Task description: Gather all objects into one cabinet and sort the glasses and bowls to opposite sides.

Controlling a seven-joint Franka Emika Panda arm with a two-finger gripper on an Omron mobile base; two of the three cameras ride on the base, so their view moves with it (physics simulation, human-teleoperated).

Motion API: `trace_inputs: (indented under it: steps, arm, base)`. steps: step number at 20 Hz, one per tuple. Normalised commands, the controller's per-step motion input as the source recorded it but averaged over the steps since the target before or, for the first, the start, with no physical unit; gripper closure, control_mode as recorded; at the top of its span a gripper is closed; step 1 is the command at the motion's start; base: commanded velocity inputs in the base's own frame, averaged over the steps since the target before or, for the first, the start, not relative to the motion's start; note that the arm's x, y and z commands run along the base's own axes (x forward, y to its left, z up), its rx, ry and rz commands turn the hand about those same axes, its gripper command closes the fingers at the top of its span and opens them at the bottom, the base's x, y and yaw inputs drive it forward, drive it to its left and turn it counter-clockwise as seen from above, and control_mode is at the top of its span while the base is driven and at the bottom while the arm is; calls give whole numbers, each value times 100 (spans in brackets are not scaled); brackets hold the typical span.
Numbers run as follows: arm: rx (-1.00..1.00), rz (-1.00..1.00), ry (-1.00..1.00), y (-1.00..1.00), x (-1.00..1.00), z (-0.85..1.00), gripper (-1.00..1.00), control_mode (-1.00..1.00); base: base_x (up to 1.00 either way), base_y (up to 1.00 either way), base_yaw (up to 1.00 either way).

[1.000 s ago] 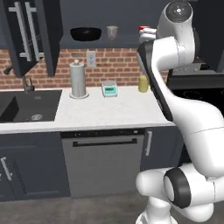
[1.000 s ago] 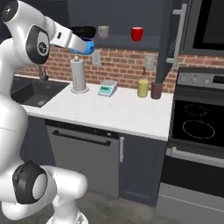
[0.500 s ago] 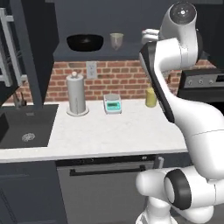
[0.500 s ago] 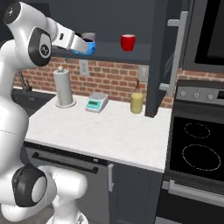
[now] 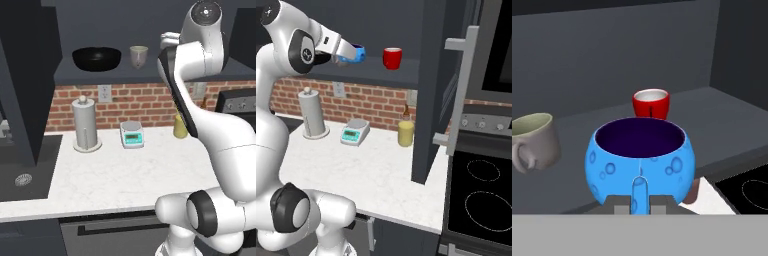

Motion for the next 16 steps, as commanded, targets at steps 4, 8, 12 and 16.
trace_inputs:
  steps: [4, 8, 12, 16]
  arm:
    - [0, 0, 0, 0, 0, 0, 100, 100]
    - [0, 0, 0, 0, 0, 0, 100, 100]
    - [0, 0, 0, 0, 0, 0, 100, 100]
    - [0, 0, 0, 0, 0, 0, 100, 100]
  base:
    - [24, 14, 0]
    - [0, 0, 0]
    - [0, 0, 0]
    - [0, 0, 1]
